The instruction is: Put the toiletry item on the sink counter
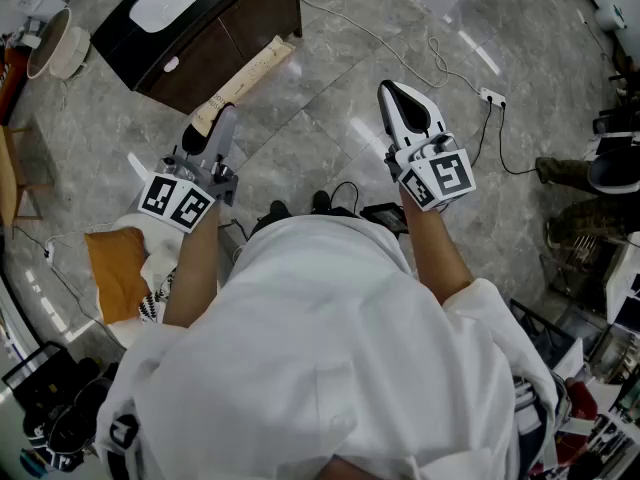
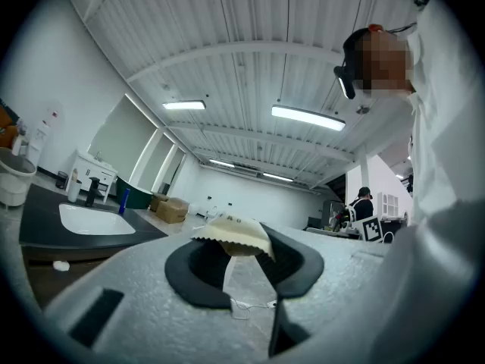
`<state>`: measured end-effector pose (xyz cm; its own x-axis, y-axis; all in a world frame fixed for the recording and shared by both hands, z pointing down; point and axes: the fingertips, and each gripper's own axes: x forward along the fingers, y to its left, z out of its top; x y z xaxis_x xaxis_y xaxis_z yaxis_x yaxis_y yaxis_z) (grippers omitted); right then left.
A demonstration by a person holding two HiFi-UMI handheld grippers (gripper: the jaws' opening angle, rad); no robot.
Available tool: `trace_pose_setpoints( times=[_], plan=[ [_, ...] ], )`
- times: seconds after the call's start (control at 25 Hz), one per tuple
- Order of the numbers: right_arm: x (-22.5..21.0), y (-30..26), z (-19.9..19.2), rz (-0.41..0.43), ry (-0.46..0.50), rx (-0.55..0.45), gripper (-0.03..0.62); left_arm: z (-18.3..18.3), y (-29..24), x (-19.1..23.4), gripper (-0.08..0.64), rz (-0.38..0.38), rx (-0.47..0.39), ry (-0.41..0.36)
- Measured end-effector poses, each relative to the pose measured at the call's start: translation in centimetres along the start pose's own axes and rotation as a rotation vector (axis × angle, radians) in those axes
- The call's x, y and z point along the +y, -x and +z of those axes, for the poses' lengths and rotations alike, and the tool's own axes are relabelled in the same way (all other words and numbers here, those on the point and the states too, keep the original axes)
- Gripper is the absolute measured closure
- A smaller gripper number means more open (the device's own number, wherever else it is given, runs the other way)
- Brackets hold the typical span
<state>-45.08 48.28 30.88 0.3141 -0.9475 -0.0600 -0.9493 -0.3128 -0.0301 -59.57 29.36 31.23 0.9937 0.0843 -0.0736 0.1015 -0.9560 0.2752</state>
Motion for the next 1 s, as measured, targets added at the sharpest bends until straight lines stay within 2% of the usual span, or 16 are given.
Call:
trace_pose_setpoints(
  times=[0.4, 0.64, 0.84, 1.0],
  plan=[
    [-3.7, 2.8, -0.1, -0.028, -0.026, -0.027, 0.578, -0.9, -2.4, -2.3, 0.462, 0.004, -0.015, 0.002],
    [-3.9, 3.3, 0.0, 0.035, -0.041, -0.045, 0.577, -1.0, -3.6, -3.1, 0.460, 0.007, -0.013, -0.002],
    [-4.0, 3.7, -2.0, 0.042, -0.107, -0.017, 0.577, -1.9, -3.8, -4.2, 0.460, -0.004, 0.014, 0.007],
    [-4.4, 3.9, -4.7, 0.016, -0.158, 0.026, 0.577, -3.6, -3.0, -3.9, 0.460, 0.023, 0.053, 0.032]
  ],
)
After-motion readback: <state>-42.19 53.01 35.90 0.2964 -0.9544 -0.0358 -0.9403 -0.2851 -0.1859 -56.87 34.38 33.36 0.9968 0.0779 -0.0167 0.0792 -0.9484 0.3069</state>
